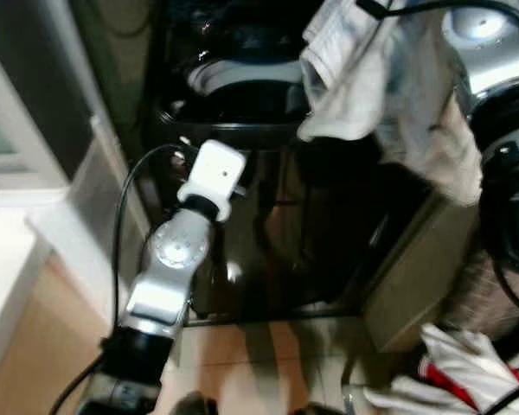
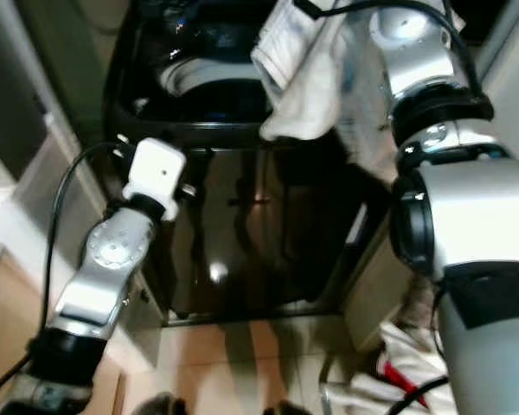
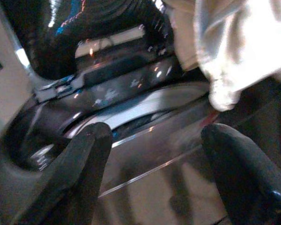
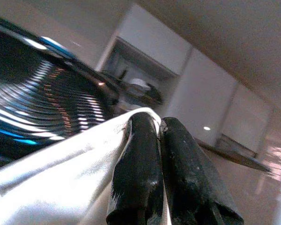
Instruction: Clothes washing
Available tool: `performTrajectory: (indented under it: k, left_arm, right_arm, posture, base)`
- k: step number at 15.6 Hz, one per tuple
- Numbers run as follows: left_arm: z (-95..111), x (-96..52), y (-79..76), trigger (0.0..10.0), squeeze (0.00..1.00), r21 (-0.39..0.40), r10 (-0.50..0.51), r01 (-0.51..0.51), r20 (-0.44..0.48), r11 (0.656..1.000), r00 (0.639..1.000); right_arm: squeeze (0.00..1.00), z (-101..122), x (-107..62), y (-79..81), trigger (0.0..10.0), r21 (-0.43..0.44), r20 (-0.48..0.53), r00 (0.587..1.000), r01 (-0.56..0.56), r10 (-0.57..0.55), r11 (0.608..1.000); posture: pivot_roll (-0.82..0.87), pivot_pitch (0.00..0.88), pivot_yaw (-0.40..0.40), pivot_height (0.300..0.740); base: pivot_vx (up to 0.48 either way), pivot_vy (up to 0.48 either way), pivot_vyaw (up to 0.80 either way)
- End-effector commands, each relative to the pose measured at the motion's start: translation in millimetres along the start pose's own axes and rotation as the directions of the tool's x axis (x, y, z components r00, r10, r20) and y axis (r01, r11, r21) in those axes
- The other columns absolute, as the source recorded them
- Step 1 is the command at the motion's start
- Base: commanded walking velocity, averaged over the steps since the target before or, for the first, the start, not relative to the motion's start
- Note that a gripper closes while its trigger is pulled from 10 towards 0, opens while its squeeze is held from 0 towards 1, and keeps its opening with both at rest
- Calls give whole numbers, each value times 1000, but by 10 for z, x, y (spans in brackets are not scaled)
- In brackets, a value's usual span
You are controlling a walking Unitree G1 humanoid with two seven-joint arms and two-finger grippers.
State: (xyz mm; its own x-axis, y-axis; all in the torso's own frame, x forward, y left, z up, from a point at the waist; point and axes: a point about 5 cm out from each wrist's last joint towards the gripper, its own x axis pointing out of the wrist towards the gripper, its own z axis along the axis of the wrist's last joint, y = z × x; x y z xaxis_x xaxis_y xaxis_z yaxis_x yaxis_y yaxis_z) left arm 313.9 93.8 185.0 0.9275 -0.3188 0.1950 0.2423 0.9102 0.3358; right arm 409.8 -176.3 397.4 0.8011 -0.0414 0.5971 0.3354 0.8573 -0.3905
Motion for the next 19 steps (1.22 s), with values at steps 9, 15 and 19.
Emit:
performTrajectory:
  k: [9,15,19]
  left_arm:
    - [59,38,88,10000,0,26,81,-81,17,996,997]
    - [59,38,88,10000,0,26,81,-81,17,996,997]
    - [59,38,88,10000,0,26,81,-81,17,996,997]
  right_arm:
    - [0,715,238,111,0,39,102,991,-86,81,996]
    - [0,715,238,111,0,39,102,991,-86,81,996]
    - [0,715,238,111,0,39,102,991,-86,81,996]
  posture:
    - [35,0,-58,740]
    - [35,0,-58,740]
    - [35,0,-58,740]
  base:
    - [53,0,0]
    - [0,0,0]
    - [0,0,0]
